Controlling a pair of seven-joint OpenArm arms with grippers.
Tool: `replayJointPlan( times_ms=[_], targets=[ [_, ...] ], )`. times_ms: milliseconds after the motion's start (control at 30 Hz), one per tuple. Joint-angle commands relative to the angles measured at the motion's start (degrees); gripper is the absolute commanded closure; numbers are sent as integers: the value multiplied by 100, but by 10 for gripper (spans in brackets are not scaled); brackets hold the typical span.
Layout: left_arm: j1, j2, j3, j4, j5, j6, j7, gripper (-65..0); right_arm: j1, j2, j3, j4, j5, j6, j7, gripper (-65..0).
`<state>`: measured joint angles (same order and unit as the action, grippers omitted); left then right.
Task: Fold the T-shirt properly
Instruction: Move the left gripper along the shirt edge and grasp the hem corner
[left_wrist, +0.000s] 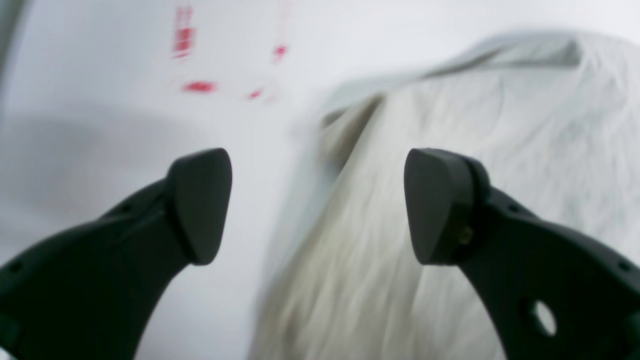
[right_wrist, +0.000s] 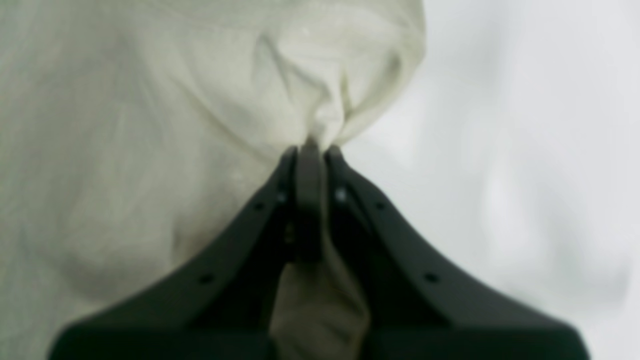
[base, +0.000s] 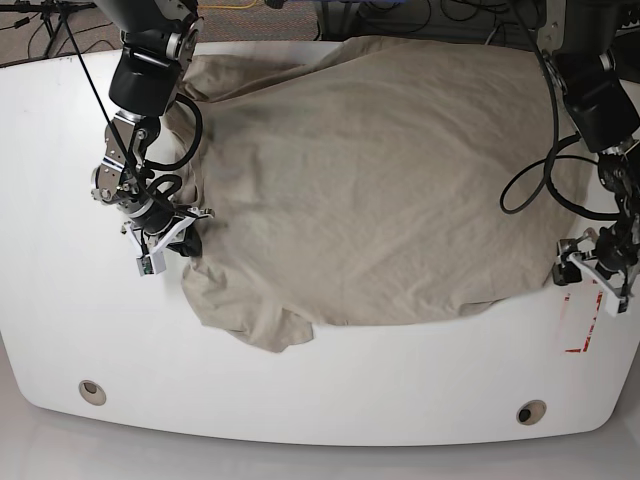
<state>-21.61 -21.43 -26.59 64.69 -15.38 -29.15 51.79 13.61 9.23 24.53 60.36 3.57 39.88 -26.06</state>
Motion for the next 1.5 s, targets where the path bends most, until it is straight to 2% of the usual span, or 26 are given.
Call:
replayJointPlan(
  times_ms=[0, 233, 533, 900, 1000, 1300, 1367, 1467],
  targets=[
    [-358, -112, 61, -565, 39, -26, -427, -515, 33, 48, -5, 35, -133, 12, -220, 0],
    [-833, -138, 70, -1998, 48, -44, -1122, -515, 24, 48, -5, 35, -133, 12, -220, 0],
    [-956, -138, 79, -2798, 48, -26, -1799, -515, 24, 48, -5, 35, -133, 12, -211, 0],
    [-956, -112, 79, -3106, 56, -26, -1939, -510, 6, 48, -5, 35, -124, 12, -202, 0],
    [-956, -59, 79, -3106, 56, -26, -1939, -442, -46, 48, -5, 35, -107, 12, -194, 0],
    [-956, 46, 87, -3080, 56, -17, -1939, -65, -55, 48, -5, 35, -89, 12, -194, 0],
    [-956, 46, 87, -3071, 56, -17, -1948, -8, -55, 48, -5, 35, -89, 12, -194, 0],
    [-956, 46, 184, -3053, 56, -26, -1948, 0, -64, 48, -5, 35, -89, 12, -194, 0]
  ],
)
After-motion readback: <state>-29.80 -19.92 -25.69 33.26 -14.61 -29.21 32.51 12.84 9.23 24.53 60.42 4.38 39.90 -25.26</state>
